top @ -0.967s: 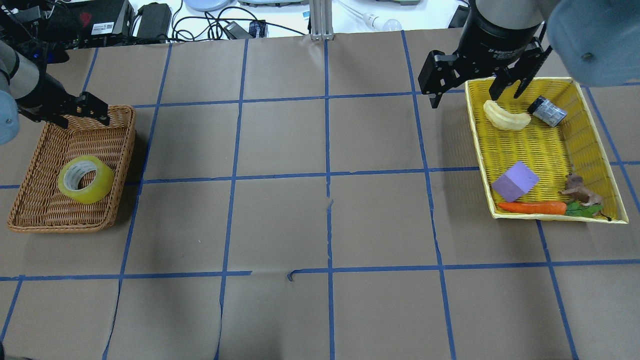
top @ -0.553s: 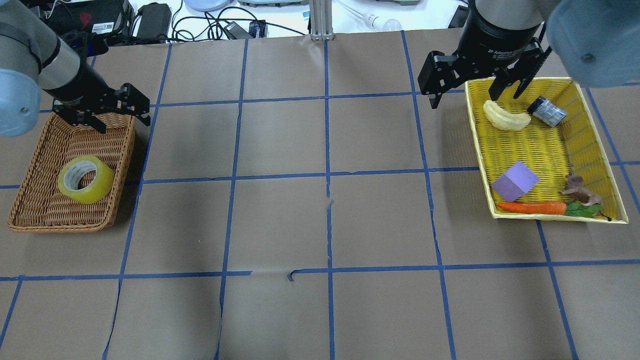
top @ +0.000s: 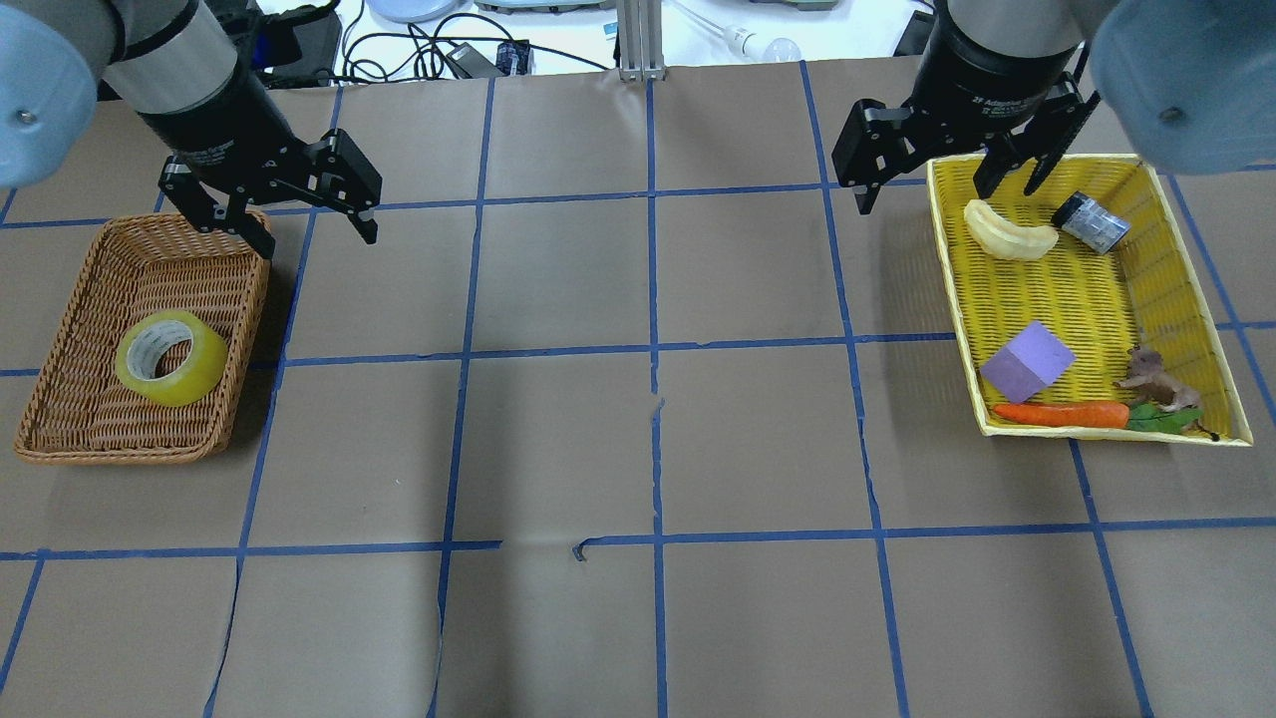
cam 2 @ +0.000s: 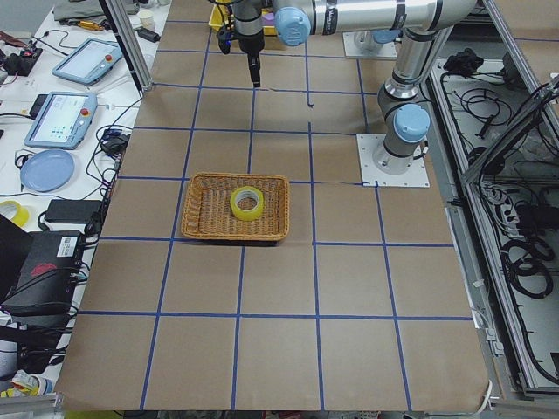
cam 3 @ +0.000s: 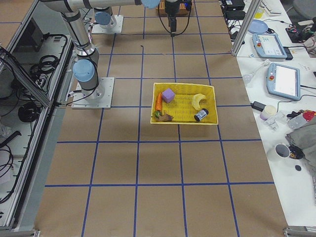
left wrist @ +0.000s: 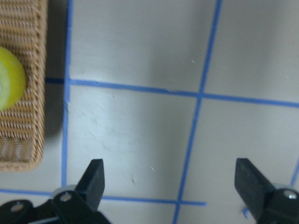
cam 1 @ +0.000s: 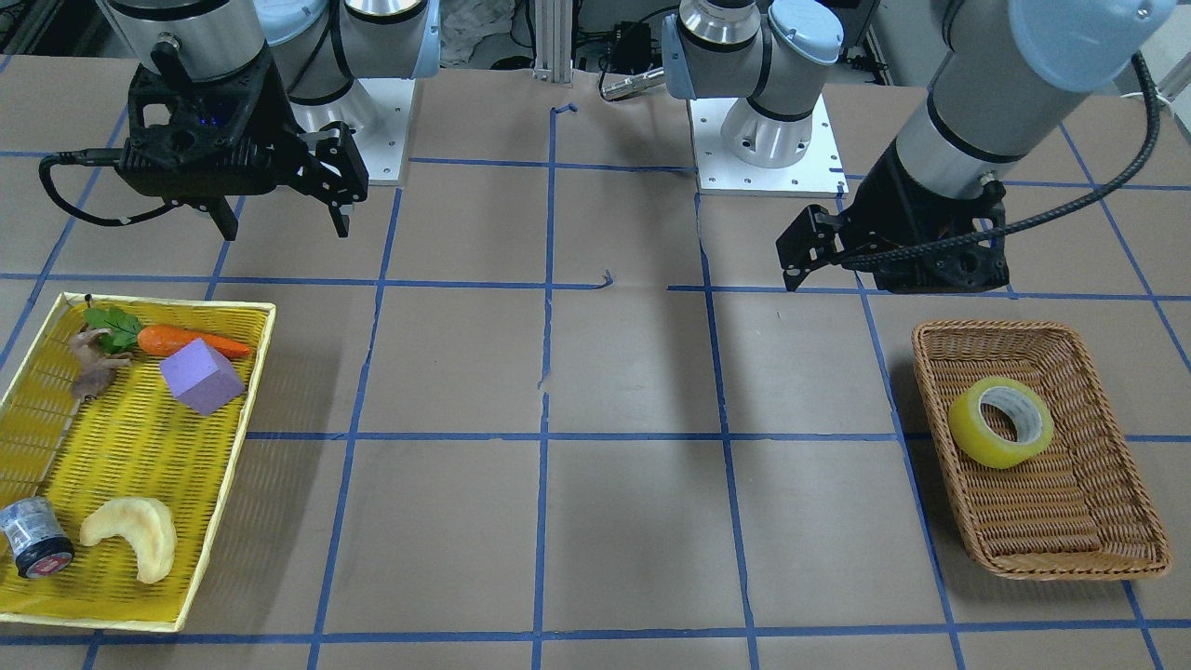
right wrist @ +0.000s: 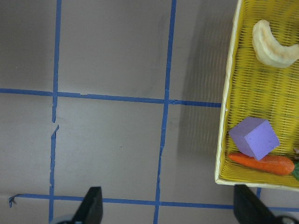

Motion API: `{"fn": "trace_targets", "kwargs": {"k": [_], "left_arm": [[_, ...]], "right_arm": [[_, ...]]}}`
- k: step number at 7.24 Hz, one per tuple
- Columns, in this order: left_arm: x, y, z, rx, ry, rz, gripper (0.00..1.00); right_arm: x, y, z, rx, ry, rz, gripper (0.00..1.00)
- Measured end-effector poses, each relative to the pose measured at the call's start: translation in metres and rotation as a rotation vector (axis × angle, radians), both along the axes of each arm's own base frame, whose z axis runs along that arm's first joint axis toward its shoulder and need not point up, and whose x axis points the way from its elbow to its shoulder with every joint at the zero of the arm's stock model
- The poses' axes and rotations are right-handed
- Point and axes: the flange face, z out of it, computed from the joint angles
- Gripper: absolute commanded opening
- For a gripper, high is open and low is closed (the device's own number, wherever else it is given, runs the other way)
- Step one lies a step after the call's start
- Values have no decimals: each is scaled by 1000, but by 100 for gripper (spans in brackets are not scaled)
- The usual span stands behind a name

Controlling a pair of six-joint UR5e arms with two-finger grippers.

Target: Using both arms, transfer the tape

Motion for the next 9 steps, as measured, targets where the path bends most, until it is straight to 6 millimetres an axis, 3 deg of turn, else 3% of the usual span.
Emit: {"fn": "trace_targets", "kwargs": {"k": [3,9], "left_arm": [[-35,9,5,3,-21,-71,100],[-41,15,6,5,-24,-85,100]], "right_arm": [[0,0,0,1,0,0,100],[-1,0,0,1,0,-1,100]]}}
